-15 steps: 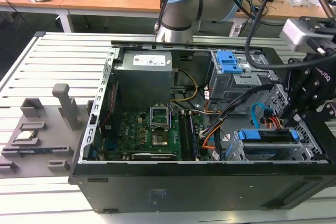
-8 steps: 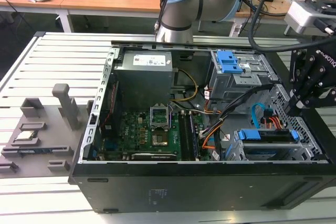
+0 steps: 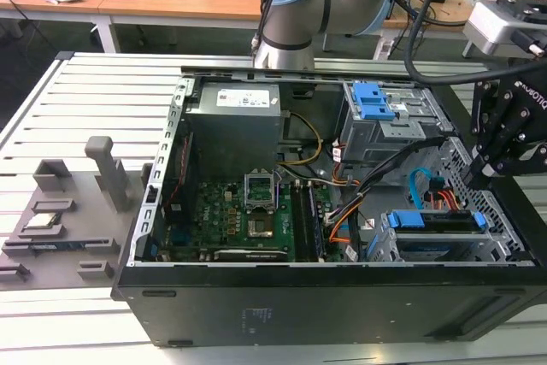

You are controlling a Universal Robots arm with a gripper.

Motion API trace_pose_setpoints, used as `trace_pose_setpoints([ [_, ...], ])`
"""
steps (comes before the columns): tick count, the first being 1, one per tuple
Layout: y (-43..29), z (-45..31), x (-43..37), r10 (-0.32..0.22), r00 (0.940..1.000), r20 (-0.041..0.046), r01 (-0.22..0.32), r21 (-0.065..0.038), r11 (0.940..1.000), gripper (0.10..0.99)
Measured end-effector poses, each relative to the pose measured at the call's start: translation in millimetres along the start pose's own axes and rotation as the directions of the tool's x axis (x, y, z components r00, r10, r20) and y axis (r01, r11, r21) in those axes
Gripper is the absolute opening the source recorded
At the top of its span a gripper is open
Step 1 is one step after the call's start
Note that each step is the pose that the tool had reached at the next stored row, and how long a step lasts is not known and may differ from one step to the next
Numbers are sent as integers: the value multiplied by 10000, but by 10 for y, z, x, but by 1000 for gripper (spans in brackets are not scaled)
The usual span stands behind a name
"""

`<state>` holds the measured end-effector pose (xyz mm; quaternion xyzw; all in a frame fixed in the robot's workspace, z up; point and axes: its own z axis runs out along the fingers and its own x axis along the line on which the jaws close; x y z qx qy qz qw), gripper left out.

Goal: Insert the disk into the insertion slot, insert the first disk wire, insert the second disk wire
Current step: 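Insert the second disk wire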

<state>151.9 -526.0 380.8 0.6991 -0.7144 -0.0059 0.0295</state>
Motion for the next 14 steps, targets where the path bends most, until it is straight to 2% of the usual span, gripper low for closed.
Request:
trace_pose_setpoints([
  [3, 0, 0, 0, 0, 10000, 0, 0, 0, 10000, 302],
  [6, 7, -1, -4, 1, 10000, -5, -1, 0, 10000, 302],
  [9, 47, 14, -28, 0, 10000, -1, 0, 0, 10000, 302],
  [12, 99, 31, -66, 0, 10000, 0, 0, 0, 10000, 302],
  [14, 117, 43, -128, 0, 10000, -1, 0, 0, 10000, 302],
])
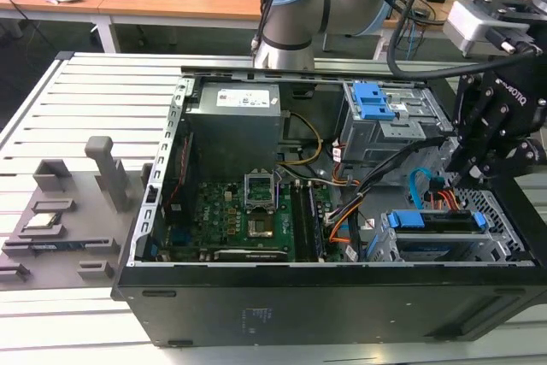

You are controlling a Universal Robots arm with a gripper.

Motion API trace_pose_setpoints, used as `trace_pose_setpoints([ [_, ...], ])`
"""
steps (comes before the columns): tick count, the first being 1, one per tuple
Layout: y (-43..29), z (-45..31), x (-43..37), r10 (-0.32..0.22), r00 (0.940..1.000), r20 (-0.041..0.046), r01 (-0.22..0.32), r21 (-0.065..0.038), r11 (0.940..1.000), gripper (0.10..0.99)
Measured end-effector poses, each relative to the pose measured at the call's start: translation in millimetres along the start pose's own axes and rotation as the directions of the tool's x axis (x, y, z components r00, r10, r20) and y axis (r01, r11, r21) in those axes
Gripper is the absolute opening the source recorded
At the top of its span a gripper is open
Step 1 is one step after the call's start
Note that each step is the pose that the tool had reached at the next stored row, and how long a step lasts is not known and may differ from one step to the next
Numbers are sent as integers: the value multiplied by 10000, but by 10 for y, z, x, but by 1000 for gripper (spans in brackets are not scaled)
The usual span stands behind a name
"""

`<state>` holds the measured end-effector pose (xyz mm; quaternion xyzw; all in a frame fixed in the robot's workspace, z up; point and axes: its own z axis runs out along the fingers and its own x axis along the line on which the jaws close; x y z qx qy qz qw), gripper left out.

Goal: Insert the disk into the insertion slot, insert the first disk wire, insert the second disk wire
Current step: 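Insert the second disk wire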

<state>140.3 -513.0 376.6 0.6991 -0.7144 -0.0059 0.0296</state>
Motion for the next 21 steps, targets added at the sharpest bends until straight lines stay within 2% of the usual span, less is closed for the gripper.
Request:
trace_pose_setpoints([
  [3, 59, 12, -22, 0, 10000, -11, 0, 0, 10000, 302],
  [6, 98, 17, -8, 5, 9999, -132, -5, 3, 10000, 302],
  [9, 143, 28, 23, 9, 9999, -167, -9, 3, 10000, 302],
  [14, 244, 60, 28, 11, 9998, -214, -11, 4, 10000, 302],
  [16, 252, 71, 30, 12, 9997, -255, -12, 5, 10000, 302],
  [19, 253, 72, 30, 13, 9997, -257, -13, 5, 10000, 302],
  [20, 253, 72, 30, 13, 9997, -259, -13, 5, 10000, 286],
  [21, 253, 72, 31, 13, 9997, -260, -13, 6, 10000, 220],
])
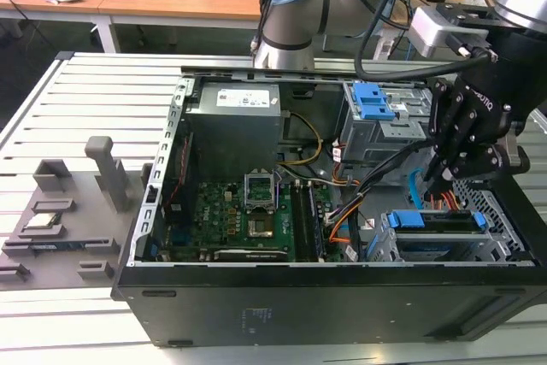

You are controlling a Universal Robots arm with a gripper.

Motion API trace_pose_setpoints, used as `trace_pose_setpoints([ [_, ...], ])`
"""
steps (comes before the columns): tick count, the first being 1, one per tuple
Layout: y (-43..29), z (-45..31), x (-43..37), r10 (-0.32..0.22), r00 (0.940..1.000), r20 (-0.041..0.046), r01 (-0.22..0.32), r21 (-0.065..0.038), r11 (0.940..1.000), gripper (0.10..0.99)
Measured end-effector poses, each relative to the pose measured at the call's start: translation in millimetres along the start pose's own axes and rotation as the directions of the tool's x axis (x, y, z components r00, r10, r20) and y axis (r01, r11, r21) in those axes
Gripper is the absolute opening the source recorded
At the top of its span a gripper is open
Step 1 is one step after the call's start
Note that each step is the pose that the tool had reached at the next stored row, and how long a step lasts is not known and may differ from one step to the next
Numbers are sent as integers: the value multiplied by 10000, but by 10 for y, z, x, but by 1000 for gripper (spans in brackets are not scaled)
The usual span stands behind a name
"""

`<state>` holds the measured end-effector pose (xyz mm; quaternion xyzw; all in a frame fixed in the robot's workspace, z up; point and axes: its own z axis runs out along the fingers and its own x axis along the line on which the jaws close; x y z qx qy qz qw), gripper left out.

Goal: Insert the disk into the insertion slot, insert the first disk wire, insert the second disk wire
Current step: 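Insert the second disk wire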

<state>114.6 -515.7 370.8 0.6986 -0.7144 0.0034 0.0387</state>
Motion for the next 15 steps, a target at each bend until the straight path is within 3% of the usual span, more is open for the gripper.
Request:
trace_pose_setpoints([
  [1, 0, 0, 0, 0, 10000, -1, 0, 0, 10000, 165],
  [6, 0, 3, 7, 0, 10000, -1, 0, 0, 10000, 161],
  [9, -2, 13, 79, 2, 10000, -8, -2, 0, 10000, 161],
  [15, -66, 148, 91, 4, 10000, -91, -4, 0, 10000, 161],
])
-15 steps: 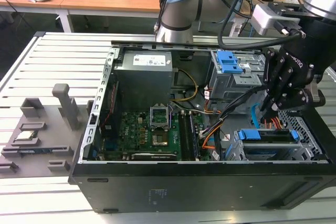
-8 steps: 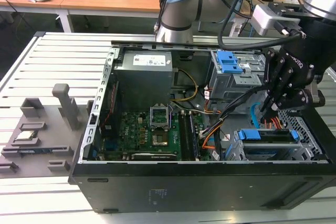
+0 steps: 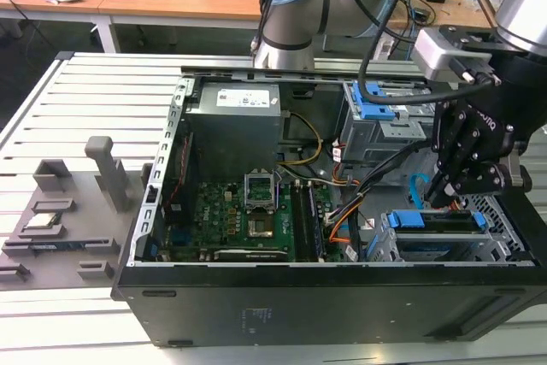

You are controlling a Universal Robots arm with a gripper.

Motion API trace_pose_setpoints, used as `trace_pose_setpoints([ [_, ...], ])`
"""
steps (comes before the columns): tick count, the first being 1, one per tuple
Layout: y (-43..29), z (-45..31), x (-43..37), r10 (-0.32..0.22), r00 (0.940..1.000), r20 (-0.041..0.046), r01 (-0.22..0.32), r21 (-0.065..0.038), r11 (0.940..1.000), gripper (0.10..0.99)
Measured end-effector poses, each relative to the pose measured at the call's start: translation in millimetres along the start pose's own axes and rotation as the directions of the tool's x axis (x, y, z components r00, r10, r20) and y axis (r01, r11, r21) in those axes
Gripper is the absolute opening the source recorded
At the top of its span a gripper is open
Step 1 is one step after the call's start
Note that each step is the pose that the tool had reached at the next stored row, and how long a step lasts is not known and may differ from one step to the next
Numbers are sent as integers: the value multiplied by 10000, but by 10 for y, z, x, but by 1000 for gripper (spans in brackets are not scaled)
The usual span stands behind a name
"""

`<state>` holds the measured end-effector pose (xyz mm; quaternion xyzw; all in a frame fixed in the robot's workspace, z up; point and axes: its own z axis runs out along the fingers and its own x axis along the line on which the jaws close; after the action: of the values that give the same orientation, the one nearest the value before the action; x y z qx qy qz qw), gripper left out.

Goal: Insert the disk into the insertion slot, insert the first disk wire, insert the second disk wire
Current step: 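Insert the second disk wire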

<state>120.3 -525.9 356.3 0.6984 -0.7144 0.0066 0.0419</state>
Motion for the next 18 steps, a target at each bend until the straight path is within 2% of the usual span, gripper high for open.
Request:
trace_pose_setpoints([
  [4, -57, 71, -4, 4, 10000, -74, -4, 1, 10000, 161],
  [9, -92, 95, -7, 4, 10000, -72, -4, 1, 10000, 161],
  [18, -101, 168, -10, 5, 10000, -95, -5, 2, 10000, 161],
])
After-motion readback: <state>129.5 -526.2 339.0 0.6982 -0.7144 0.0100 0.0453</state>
